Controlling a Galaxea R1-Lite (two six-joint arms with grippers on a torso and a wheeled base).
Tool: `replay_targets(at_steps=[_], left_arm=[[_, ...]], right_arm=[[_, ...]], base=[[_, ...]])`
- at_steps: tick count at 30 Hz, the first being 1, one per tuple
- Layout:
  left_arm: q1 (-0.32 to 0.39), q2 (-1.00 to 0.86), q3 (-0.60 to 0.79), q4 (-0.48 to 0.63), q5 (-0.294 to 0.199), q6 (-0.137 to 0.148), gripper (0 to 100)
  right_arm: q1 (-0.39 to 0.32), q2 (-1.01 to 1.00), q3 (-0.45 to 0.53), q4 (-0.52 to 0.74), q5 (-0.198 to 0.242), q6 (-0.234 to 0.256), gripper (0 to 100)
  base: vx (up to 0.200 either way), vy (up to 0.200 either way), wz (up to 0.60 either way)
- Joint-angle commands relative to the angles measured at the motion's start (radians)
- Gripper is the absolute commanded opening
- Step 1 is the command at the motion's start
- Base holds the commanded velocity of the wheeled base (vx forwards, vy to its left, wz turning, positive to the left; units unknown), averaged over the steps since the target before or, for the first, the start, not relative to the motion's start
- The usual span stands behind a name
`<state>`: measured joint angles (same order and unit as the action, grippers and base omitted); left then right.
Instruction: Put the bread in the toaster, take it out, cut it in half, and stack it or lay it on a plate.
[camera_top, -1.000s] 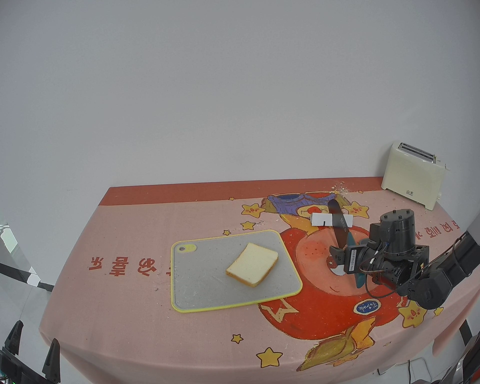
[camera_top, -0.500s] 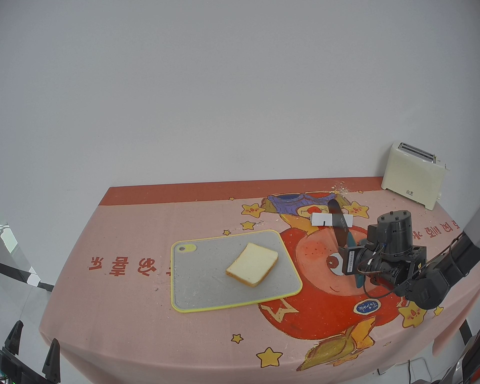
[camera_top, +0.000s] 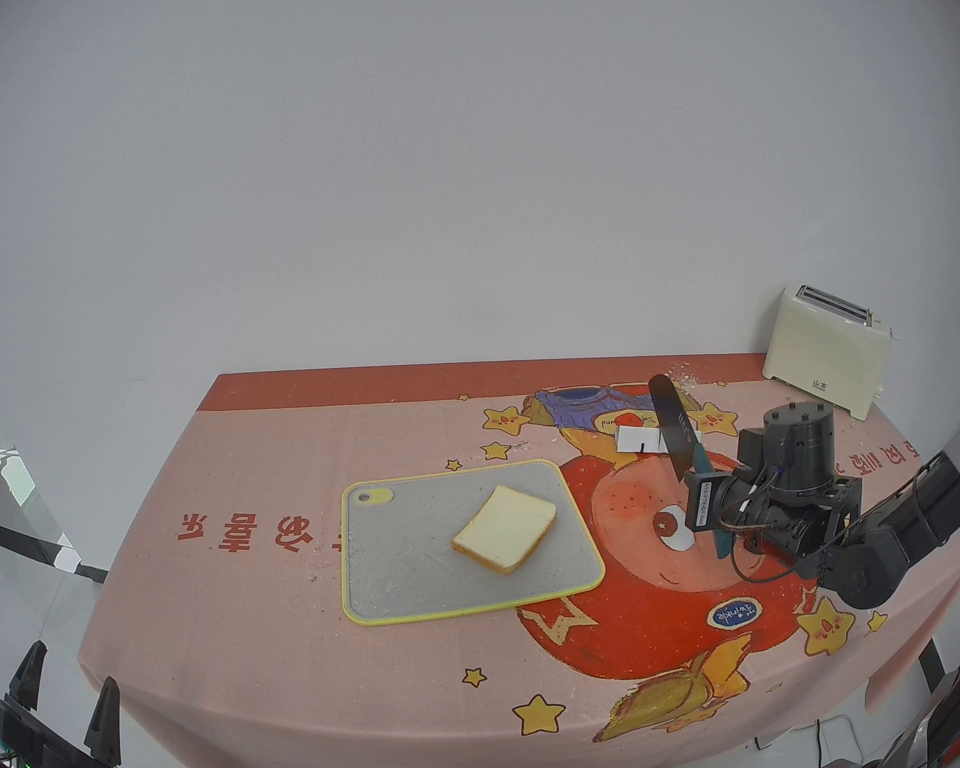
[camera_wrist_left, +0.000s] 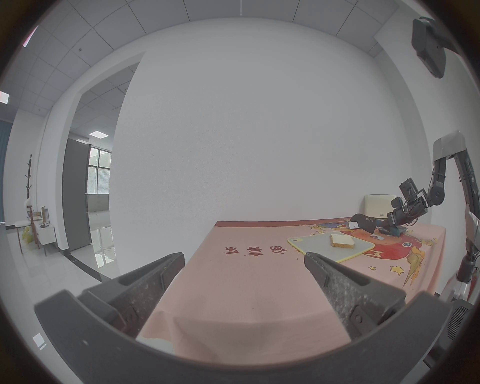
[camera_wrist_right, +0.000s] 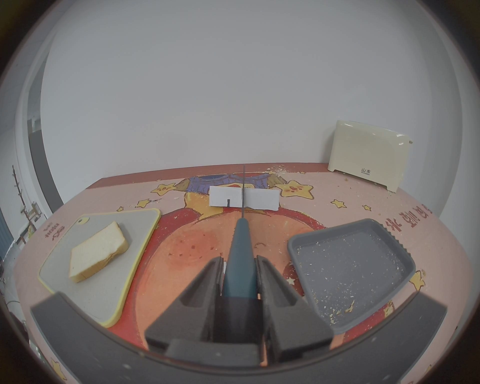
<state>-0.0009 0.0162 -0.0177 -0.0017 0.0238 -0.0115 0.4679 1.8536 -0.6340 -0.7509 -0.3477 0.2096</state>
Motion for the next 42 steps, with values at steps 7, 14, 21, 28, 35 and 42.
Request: replay_targets(at_steps=[7, 14, 21, 28, 35, 42], left_arm=[[-0.001, -0.010, 0.018, -0.001, 0.001, -0.001, 100], [-0.001, -0.010, 0.018, -0.001, -0.001, 0.001, 100], [-0.001, -0.010, 0.018, 0.000, 0.001, -0.001, 100], [-0.001, -0.010, 0.018, -0.001, -0.001, 0.001, 100], [-0.001, -0.010, 0.018, 0.000, -0.001, 0.001, 100], [-0.001, -0.010, 0.018, 0.000, -0.001, 0.001, 100]], right_arm=[[-0.006, -0.154, -0.102, 0.188, 0.010, -0.016, 0], [0.021, -0.240, -0.104, 0.314, 0.136, -0.067, 0], [0.060, -0.317, -0.130, 0.492, 0.285, -0.150, 0], [0.150, -0.326, -0.121, 0.545, 0.394, -0.176, 0], [0.189, -0.337, -0.098, 0.596, 0.392, -0.197, 0], [0.175, -0.341, -0.059, 0.558, 0.392, -0.190, 0]], base=[[0.000, 0.000, 0.00], [0.000, 0.000, 0.00], [0.000, 0.000, 0.00], [0.000, 0.000, 0.00], [0.000, 0.000, 0.00], [0.000, 0.000, 0.00]])
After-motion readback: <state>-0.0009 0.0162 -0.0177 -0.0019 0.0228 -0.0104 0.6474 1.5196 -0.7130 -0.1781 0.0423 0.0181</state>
